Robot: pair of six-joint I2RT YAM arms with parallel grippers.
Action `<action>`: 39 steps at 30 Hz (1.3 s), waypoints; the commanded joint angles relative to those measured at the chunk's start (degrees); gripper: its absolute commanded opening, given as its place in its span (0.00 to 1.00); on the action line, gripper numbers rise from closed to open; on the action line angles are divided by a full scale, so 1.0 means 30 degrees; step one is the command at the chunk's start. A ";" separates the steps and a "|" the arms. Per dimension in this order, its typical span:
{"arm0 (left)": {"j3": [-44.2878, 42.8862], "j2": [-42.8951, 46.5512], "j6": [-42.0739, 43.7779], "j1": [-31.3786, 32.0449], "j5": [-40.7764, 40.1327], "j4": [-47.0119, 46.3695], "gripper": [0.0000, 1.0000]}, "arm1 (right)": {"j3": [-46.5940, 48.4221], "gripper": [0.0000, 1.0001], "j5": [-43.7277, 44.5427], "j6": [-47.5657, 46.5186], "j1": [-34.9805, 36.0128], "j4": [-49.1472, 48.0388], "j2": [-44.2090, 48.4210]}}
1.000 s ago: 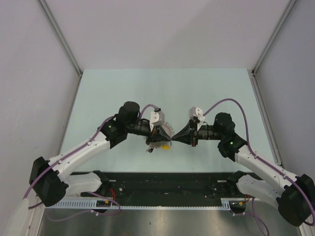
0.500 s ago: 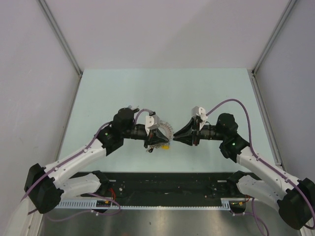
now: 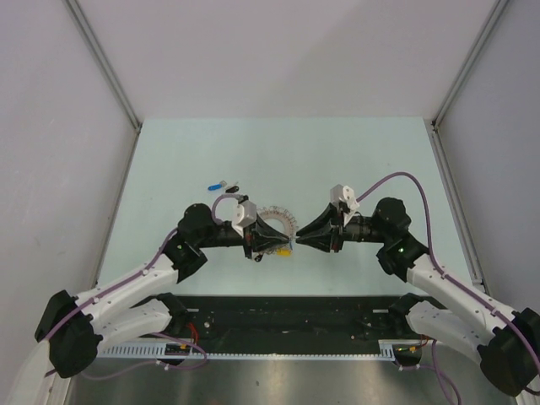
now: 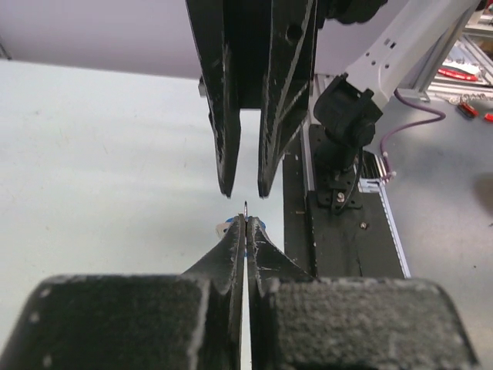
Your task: Put the keys on the keyring
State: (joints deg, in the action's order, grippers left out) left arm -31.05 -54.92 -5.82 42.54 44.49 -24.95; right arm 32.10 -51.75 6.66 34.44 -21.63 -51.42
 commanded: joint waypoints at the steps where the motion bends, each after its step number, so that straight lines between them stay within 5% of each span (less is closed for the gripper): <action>1: 0.0125 0.0375 -0.0841 0.0086 0.0053 -0.2289 0.00 | -0.0006 0.28 -0.0154 -0.0050 0.0269 -0.0906 -0.0174; 39: 0.0769 0.0405 -0.1251 0.0467 -0.0123 -0.3752 0.00 | -0.0006 0.20 0.0403 0.0448 0.0855 -0.1668 0.0499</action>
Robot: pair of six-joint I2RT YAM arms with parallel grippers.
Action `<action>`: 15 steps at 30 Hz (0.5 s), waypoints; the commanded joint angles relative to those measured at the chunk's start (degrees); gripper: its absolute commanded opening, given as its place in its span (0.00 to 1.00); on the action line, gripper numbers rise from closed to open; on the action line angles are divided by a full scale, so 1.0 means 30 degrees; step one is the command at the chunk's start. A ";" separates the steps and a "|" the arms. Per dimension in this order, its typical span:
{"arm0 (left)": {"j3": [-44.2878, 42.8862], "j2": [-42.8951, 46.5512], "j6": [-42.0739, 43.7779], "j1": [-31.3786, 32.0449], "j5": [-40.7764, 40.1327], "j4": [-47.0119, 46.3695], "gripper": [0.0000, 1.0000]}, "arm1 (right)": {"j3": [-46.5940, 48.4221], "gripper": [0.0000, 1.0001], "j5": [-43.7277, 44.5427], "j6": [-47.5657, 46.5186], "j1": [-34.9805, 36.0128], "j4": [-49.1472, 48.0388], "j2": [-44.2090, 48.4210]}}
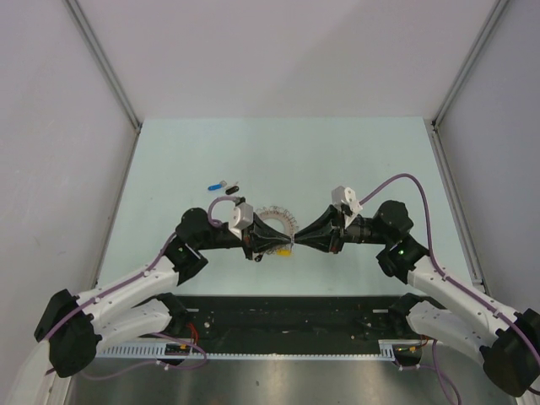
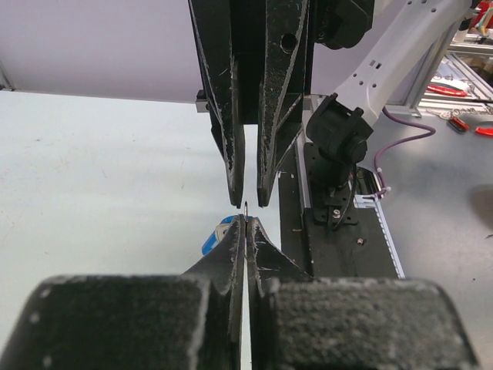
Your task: Put the keys on the keyring
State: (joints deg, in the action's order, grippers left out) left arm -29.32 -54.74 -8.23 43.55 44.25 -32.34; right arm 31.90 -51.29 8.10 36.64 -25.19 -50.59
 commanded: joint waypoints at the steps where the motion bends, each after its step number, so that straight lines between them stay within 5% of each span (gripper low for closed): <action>1: 0.0252 0.0376 -0.0508 0.0132 -0.0072 -0.1465 0.00 | 0.0060 0.20 0.0279 -0.0033 0.0120 -0.0480 0.0164; 15: 0.0399 0.0259 -0.0890 0.0190 0.0162 -0.2287 0.00 | 0.0060 0.13 0.0279 -0.0063 0.0354 -0.0626 -0.0188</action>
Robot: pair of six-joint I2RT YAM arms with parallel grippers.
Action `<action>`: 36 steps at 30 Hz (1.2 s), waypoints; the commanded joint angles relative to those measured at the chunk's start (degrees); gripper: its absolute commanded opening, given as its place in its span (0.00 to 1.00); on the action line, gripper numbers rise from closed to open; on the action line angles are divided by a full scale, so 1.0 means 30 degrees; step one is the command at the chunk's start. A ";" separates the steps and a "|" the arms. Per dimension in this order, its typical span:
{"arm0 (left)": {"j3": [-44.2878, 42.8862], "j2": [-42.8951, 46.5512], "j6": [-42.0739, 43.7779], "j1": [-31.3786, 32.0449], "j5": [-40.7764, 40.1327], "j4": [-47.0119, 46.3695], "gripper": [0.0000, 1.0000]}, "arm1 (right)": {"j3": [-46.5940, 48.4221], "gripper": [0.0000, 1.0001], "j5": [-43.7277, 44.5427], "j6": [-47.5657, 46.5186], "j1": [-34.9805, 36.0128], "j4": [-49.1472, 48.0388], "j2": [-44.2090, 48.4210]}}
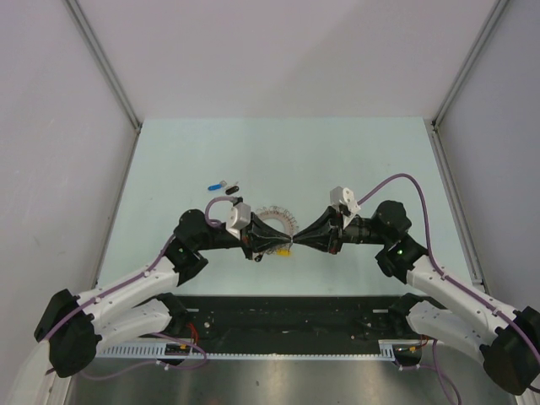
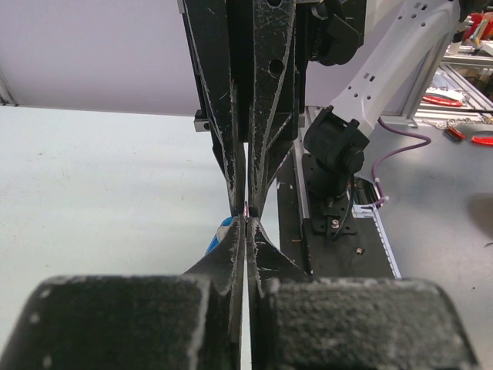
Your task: Put the keys on the keyring
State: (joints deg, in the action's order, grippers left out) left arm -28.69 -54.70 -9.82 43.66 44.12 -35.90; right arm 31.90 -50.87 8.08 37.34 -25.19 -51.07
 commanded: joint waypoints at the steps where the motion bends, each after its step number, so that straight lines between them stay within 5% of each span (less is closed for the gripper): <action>1: 0.0187 0.0186 -0.0358 0.0212 0.0235 -0.1129 0.00 | 0.0031 0.12 0.0112 -0.0055 0.0150 -0.0656 -0.0028; 27: 0.0012 -0.0782 -0.0505 0.0769 0.0939 -0.1716 0.01 | 0.0060 0.00 -0.0299 0.0384 0.0180 -0.1185 0.0030; 36: -0.0339 0.0097 0.1165 0.0769 -0.0320 0.1269 0.19 | 0.0147 0.00 0.0491 -0.0259 -0.0436 0.0482 0.0792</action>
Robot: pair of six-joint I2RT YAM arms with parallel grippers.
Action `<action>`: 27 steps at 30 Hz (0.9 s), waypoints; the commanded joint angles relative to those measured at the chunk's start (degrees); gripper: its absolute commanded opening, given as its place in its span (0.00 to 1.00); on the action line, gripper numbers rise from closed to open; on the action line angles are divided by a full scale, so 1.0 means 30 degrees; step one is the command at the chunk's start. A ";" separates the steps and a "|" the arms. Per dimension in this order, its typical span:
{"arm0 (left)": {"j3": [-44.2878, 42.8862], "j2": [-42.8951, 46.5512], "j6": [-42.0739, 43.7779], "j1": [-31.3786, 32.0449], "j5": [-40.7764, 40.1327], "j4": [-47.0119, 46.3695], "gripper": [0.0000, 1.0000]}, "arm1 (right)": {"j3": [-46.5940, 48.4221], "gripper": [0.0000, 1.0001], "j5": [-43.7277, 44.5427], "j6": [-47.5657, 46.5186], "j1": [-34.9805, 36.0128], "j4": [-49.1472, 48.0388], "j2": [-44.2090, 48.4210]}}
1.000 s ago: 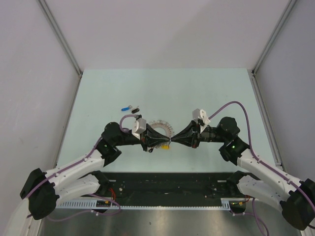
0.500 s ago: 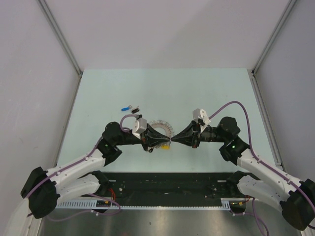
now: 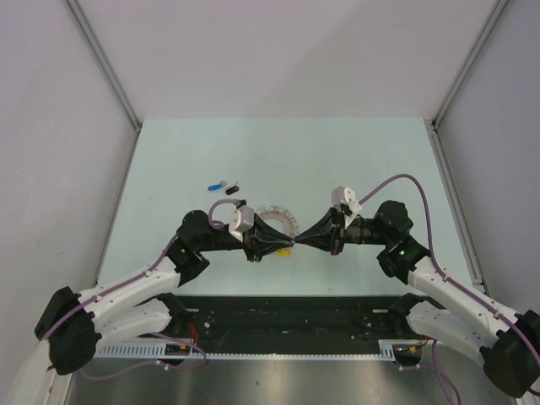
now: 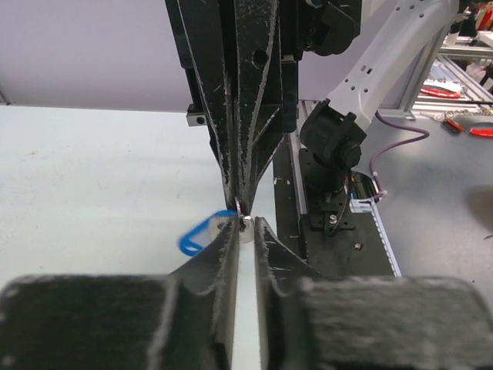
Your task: Put the keys on the keyring
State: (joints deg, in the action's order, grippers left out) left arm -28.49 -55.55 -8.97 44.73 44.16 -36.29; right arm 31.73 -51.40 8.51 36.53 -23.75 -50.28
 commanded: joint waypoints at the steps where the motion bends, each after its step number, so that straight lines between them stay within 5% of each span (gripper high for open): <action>1: -0.0464 0.0527 0.1055 0.0412 -0.0597 0.1636 0.20 | 0.0264 0.00 0.0754 -0.0551 -0.0195 0.0267 0.0559; 10: -0.0873 0.0967 0.1642 0.0383 -0.1798 0.3158 0.32 | 0.0616 0.00 0.1370 -0.1226 -0.0166 0.1645 0.0413; 16: -0.1547 0.1875 0.2404 0.0324 -0.5339 0.5971 0.45 | 0.0938 0.00 0.2891 -0.1870 0.0038 0.3753 0.0443; 27: -0.2571 0.0591 0.1908 0.0324 -1.1171 1.0359 0.76 | 0.2226 0.00 0.9833 -0.2108 0.0947 0.9494 -0.0290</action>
State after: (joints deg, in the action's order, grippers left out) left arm -33.01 -51.24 -3.42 45.58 19.59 -12.32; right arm 35.07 -32.36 2.59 38.79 -2.83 -50.24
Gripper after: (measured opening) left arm 0.748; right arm 0.009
